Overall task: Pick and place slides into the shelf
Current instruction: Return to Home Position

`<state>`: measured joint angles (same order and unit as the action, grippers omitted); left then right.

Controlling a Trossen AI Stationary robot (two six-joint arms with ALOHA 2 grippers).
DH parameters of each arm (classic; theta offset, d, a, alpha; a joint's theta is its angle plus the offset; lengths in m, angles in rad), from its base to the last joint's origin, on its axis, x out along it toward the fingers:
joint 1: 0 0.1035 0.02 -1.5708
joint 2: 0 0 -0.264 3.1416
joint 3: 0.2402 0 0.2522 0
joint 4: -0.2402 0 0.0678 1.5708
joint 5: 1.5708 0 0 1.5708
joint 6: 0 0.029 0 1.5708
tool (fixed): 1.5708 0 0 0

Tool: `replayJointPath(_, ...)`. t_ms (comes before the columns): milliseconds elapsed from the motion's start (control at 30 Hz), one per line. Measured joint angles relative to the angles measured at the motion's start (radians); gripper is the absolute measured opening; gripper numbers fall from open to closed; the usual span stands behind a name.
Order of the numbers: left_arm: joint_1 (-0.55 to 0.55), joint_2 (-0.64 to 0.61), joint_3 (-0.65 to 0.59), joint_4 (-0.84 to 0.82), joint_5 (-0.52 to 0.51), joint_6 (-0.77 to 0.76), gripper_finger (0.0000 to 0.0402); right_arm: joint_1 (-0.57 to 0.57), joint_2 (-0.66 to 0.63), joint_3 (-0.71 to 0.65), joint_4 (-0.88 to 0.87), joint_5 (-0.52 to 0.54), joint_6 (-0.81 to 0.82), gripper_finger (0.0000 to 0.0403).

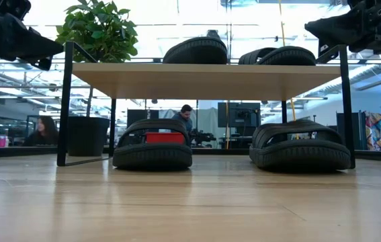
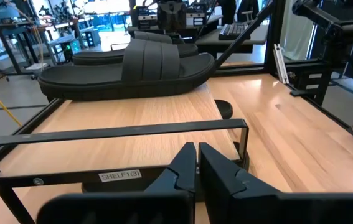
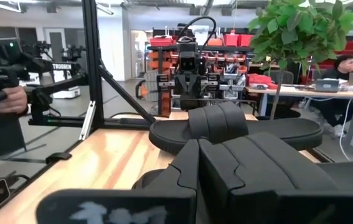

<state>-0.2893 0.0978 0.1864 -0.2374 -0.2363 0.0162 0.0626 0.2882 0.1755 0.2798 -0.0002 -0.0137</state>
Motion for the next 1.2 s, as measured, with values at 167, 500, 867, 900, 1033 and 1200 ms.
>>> replayJointPath(167, 0.000, 0.000, 0.000, 0.001, 0.000, -0.026, 0.0011, 0.000, 0.000, 0.000, 0.000, 0.000, -0.006, 0.0000)
replayJointPath(500, 0.000, 0.000, 0.000, 0.001, 0.001, -0.031, 0.0025, 0.000, 0.000, 0.000, -0.001, 0.003, -0.006, 0.0000)
replayJointPath(867, 0.000, 0.000, 0.000, 0.002, 0.002, -0.041, 0.0036, 0.000, 0.000, 0.000, -0.001, 0.001, 0.000, 0.0000)
replayJointPath(900, 0.000, 0.000, 0.000, 0.002, 0.002, -0.040, 0.0036, 0.000, 0.000, 0.000, -0.001, 0.001, 0.001, 0.0000)
replayJointPath(1033, 0.000, 0.000, 0.000, 0.002, 0.001, -0.040, 0.0036, 0.000, 0.000, 0.000, -0.001, 0.000, 0.001, 0.0000)
replayJointPath(1200, 0.000, 0.000, 0.000, 0.002, 0.001, -0.040, 0.0035, 0.000, 0.000, 0.000, -0.001, 0.000, 0.001, 0.0000)
